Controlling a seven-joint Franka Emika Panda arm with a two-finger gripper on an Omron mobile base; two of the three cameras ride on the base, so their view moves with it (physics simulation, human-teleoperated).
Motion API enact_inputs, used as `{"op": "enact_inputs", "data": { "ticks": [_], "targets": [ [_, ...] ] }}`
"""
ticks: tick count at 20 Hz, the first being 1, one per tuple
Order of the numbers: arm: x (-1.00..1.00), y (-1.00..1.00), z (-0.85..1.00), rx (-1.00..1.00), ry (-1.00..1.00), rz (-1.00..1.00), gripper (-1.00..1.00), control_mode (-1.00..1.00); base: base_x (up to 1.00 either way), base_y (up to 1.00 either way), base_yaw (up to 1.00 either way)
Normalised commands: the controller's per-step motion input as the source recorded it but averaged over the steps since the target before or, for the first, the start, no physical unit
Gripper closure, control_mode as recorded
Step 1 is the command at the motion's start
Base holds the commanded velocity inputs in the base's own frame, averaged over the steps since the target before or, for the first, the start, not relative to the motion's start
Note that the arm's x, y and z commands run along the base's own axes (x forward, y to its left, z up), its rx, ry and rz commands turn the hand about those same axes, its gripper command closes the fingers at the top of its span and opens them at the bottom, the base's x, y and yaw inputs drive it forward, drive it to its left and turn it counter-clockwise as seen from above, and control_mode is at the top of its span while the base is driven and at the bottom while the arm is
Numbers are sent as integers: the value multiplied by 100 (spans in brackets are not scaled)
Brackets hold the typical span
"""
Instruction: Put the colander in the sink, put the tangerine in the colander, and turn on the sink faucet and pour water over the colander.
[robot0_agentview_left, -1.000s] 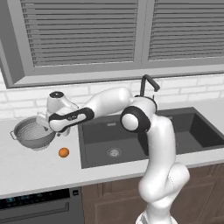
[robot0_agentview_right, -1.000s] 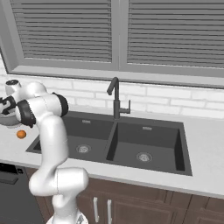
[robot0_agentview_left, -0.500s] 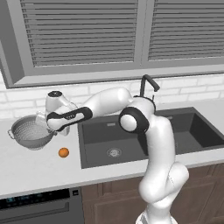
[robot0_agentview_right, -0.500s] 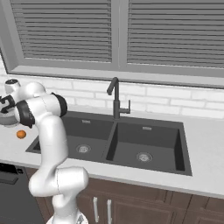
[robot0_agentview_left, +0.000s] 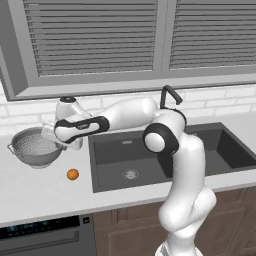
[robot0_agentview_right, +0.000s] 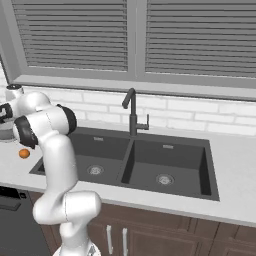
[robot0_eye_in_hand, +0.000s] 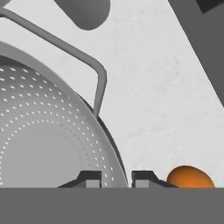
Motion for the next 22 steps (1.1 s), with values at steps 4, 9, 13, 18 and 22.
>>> {"op": "enact_inputs", "data": {
  "ticks": [4, 9, 13, 18, 22],
  "targets": [
    [-37, -23, 74, 0, 0, 4, 100, -100, 0, 0, 0],
    [-51, -39, 74, 0, 0, 1, 100, -100, 0, 0, 0],
    [-53, -56, 60, 0, 4, 0, 100, -100, 0, 0, 0],
    [-49, -73, 45, 0, 11, 0, 100, -100, 0, 0, 0],
    [-37, -92, 23, 0, 11, -2, 100, -100, 0, 0, 0]
  ]
}}
